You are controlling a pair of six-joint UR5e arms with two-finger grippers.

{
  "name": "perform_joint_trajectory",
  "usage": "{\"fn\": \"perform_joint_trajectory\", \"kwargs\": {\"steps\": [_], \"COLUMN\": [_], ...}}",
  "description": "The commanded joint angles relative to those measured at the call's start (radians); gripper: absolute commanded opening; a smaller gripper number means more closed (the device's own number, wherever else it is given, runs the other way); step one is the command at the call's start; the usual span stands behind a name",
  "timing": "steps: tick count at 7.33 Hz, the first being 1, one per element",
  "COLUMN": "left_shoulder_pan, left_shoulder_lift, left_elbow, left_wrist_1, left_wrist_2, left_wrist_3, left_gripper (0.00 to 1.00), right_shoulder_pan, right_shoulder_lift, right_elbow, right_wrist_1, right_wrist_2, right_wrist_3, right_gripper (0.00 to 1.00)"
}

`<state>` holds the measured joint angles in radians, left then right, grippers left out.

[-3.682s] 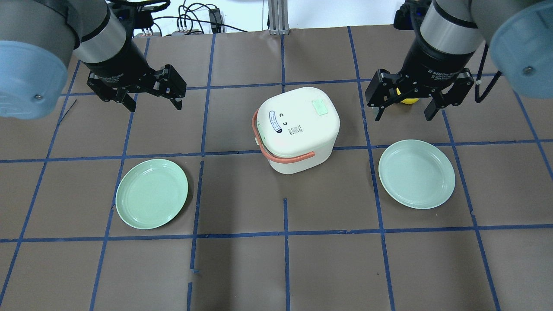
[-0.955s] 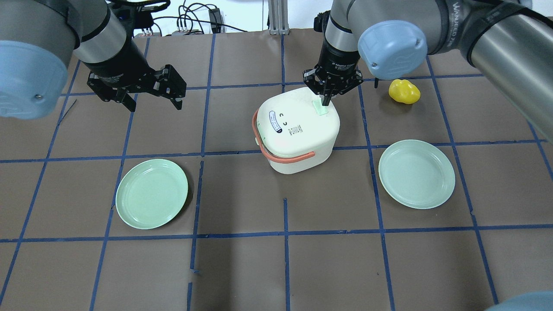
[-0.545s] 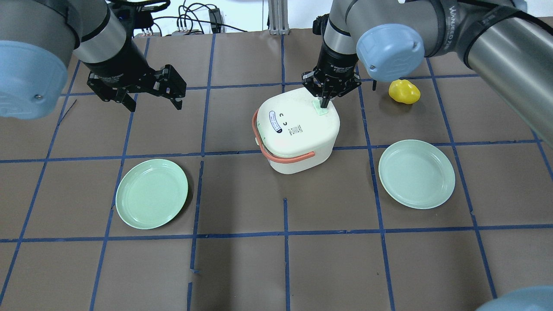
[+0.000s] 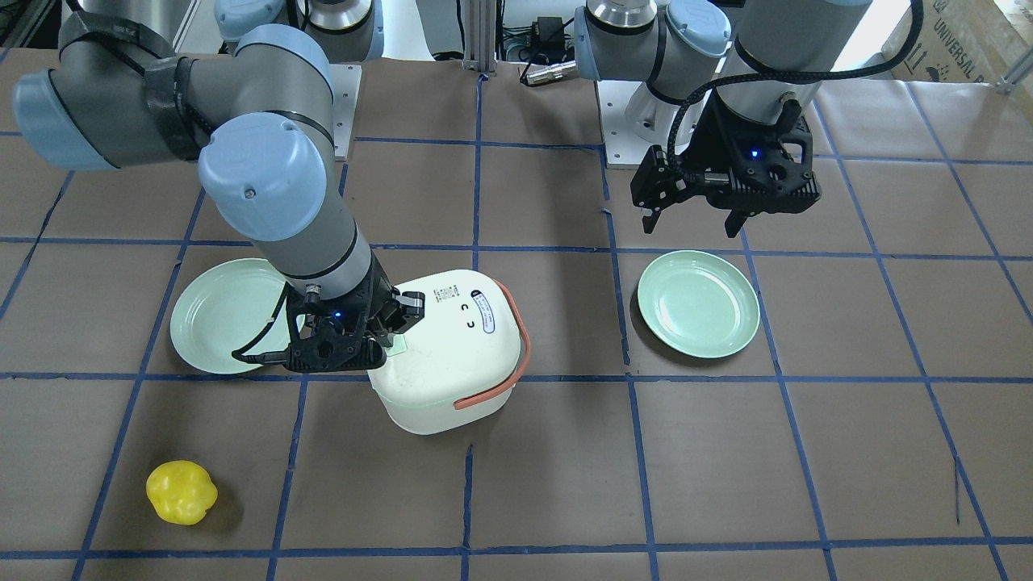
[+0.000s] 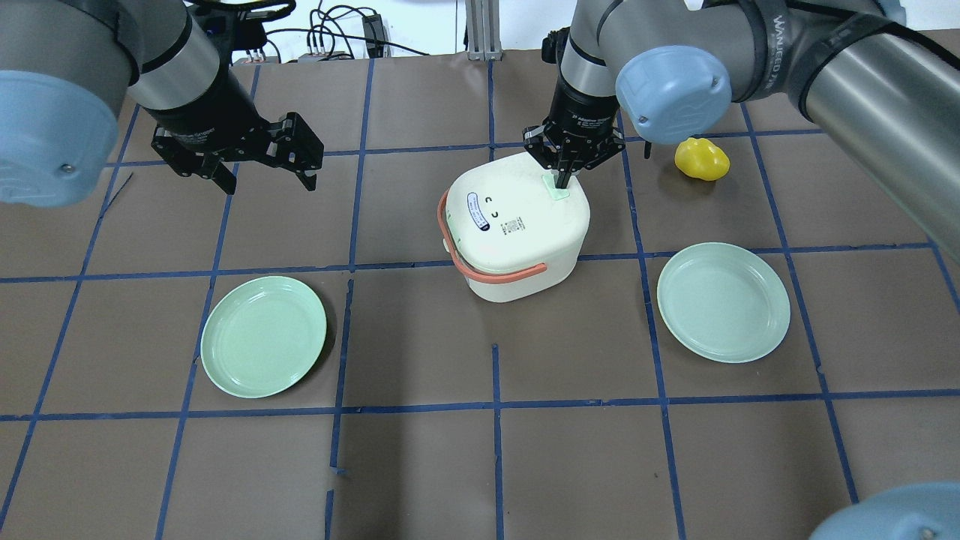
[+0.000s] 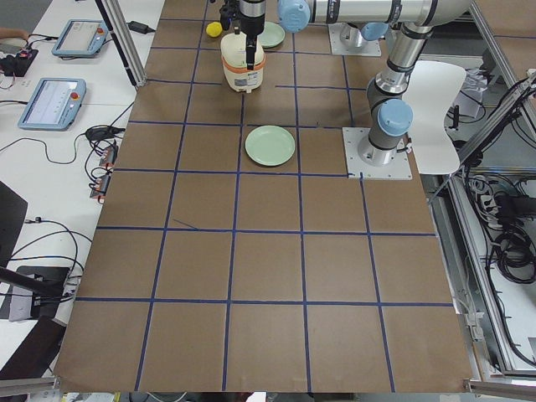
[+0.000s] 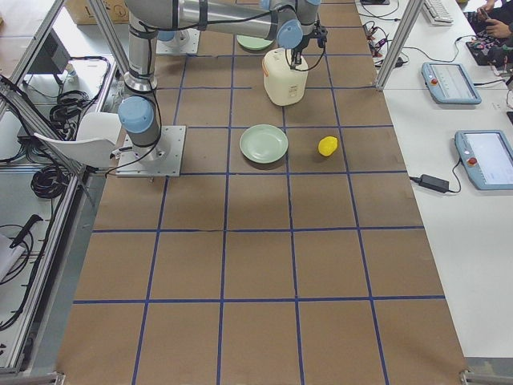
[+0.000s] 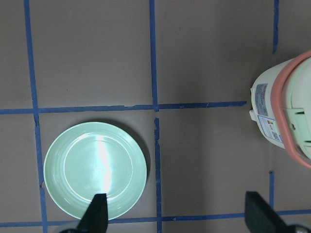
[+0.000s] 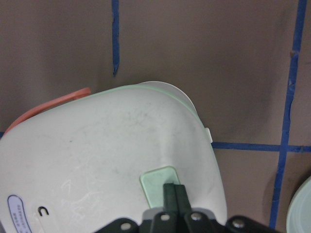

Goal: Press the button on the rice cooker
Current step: 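Press down on the green button with the right gripper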

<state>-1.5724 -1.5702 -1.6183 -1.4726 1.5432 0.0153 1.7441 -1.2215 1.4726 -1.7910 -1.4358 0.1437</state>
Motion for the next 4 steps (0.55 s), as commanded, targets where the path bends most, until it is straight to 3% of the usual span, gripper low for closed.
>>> {"fn": "perform_joint_trajectory", "kwargs": {"steps": [1,4], "left_shoulder_pan": [0.0,0.0], "left_shoulder_lift": [0.001,-0.001], "left_elbow": [0.0,0.0], "left_wrist_1": [0.0,0.0], "left_wrist_2": [0.0,0.0], "left_wrist_3": [0.0,0.0], "left_gripper": [1.0,1.0], "right_shoulder_pan": [0.0,0.0], "right_shoulder_lift": [0.002,0.01], "right_elbow": [0.0,-0.002], "right_wrist_1": [-0.001,-0.001], "right_wrist_2": [0.0,0.0], "right_wrist_3": [-0.001,0.0], "right_gripper": [0.14,0.14]}}
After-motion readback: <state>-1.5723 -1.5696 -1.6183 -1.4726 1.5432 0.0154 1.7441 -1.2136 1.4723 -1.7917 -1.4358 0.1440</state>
